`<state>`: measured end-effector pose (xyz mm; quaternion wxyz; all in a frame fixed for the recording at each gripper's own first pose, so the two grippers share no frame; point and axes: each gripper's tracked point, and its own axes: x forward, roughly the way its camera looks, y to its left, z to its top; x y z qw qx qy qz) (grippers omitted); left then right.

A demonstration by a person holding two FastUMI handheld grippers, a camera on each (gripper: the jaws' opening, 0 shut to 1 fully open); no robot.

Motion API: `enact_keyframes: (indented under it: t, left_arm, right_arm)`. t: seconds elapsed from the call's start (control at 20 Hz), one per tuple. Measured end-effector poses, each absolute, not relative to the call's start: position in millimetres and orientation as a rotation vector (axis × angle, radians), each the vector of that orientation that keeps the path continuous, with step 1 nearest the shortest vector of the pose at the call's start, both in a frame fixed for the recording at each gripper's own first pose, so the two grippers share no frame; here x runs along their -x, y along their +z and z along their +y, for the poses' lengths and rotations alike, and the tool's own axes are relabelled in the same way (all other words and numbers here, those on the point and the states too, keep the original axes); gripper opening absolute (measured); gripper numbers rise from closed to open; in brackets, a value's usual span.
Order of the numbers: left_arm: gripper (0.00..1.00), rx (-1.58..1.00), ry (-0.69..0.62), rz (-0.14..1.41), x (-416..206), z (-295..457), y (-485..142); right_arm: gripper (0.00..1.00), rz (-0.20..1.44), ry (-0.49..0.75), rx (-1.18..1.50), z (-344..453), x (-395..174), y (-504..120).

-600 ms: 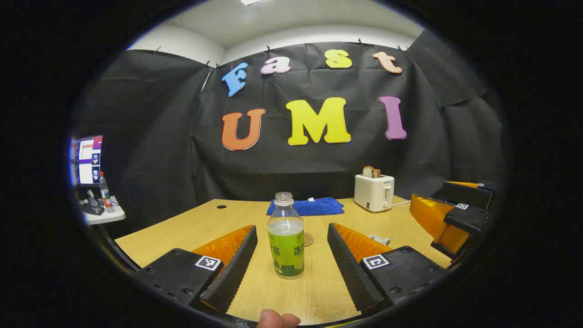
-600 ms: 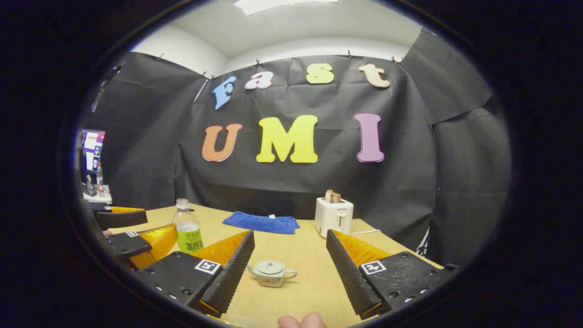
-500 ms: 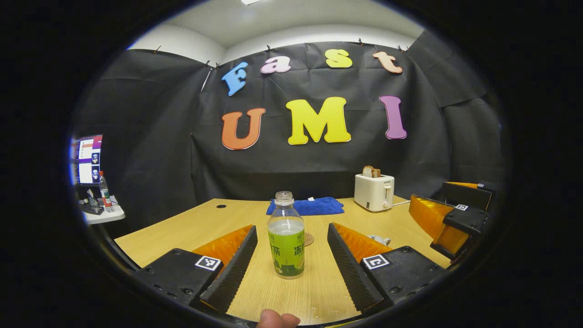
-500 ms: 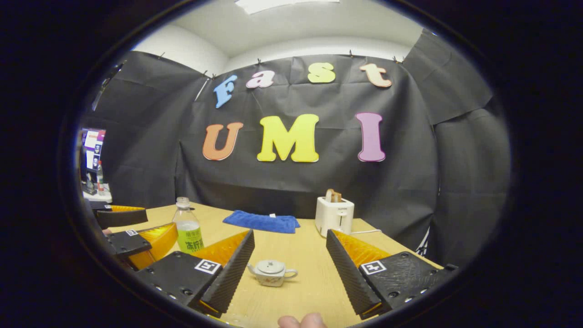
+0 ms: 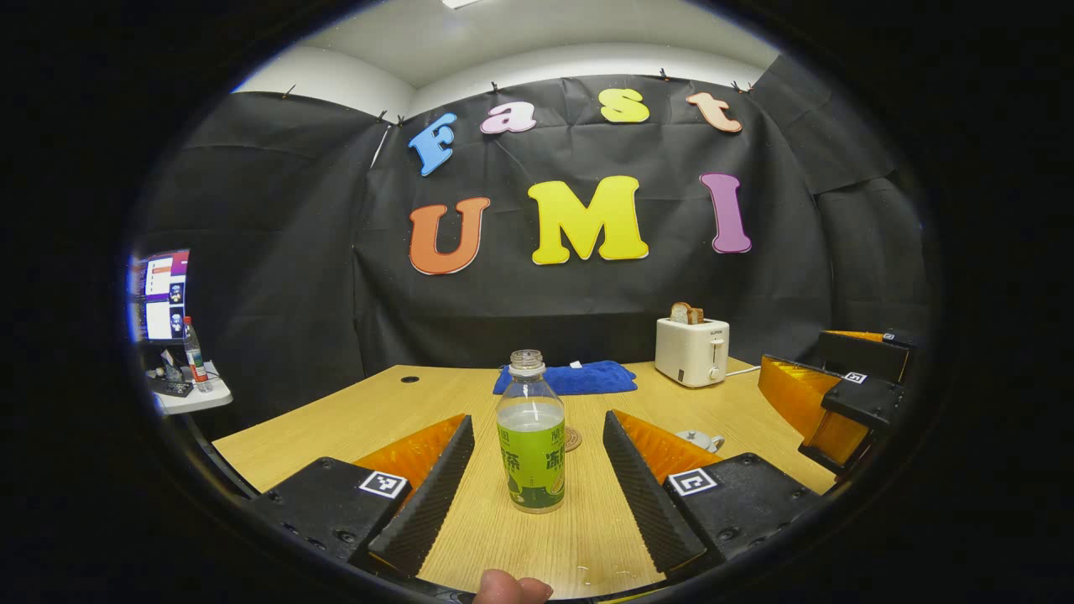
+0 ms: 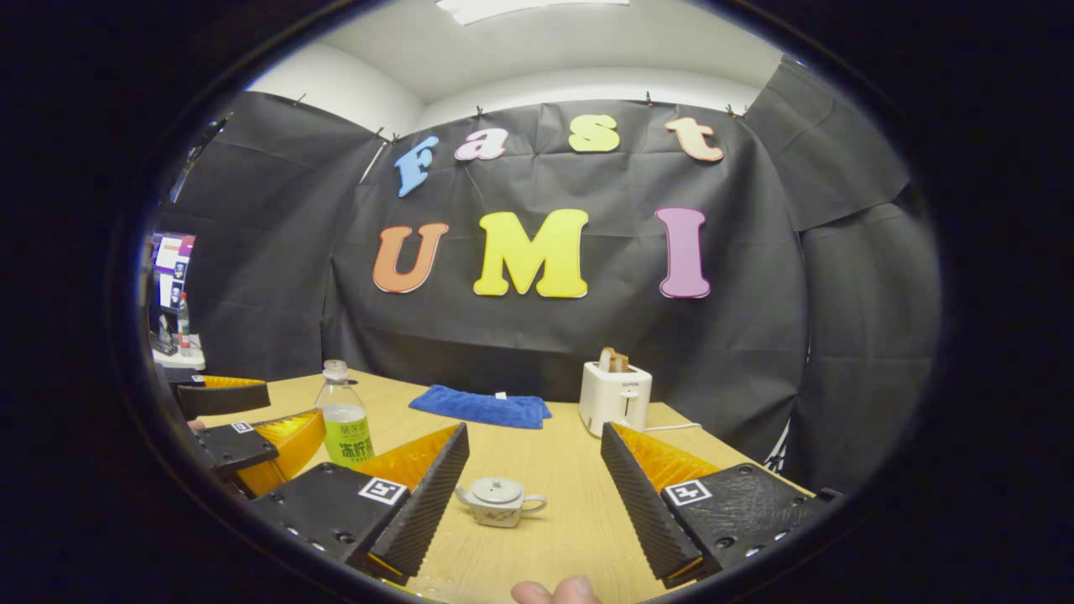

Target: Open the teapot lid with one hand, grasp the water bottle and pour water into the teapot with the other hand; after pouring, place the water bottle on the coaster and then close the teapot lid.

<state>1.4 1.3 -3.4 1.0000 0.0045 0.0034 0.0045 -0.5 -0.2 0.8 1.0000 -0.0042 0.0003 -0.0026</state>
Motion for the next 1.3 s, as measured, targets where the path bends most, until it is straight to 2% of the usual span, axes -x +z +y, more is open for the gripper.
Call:
enact_keyframes:
  t: [0.65, 1.3]
  left_arm:
    - [0.97, -0.012, 0.029, 0.013, -2.8, 10.6, -5.1]
    - [0.97, 0.003, 0.079, -0.006, -2.0, 41.5, 3.9]
  right_arm:
    - [0.95, 0.036, 0.009, -0.007, 10.4, -15.3, -13.7]
    - [0.97, 0.147, 0.023, -0.016, 31.8, -80.6, -72.2]
